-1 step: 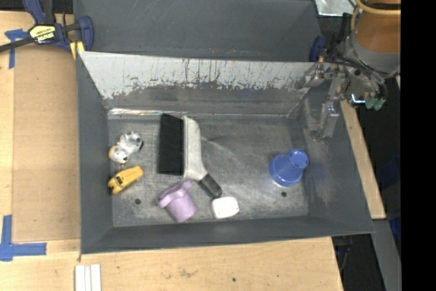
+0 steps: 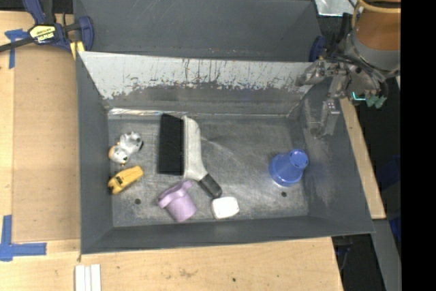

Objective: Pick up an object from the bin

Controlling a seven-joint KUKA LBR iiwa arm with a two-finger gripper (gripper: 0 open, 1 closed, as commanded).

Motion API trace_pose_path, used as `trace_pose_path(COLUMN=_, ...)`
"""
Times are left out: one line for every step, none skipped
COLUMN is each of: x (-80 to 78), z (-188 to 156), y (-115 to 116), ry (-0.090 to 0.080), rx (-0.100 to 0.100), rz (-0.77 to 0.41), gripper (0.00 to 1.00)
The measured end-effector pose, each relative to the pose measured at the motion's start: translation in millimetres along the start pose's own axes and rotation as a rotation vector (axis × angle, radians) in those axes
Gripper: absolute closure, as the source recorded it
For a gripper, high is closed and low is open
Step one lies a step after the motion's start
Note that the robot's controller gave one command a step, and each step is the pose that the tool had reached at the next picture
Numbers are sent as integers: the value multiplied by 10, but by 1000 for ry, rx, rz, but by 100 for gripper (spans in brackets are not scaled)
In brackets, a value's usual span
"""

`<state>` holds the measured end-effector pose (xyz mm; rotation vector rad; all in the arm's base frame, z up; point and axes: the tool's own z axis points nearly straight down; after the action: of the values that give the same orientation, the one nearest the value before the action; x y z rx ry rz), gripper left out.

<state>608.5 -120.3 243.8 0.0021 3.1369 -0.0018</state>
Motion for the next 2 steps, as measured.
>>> trace_pose_path(x=211, z=465, y=-115, ry=-6, rx=1, rz=-44, gripper=0)
trace_pose_path(x=331, z=939, y=-198, ry=1, rx=0, rz=-189, gripper=0)
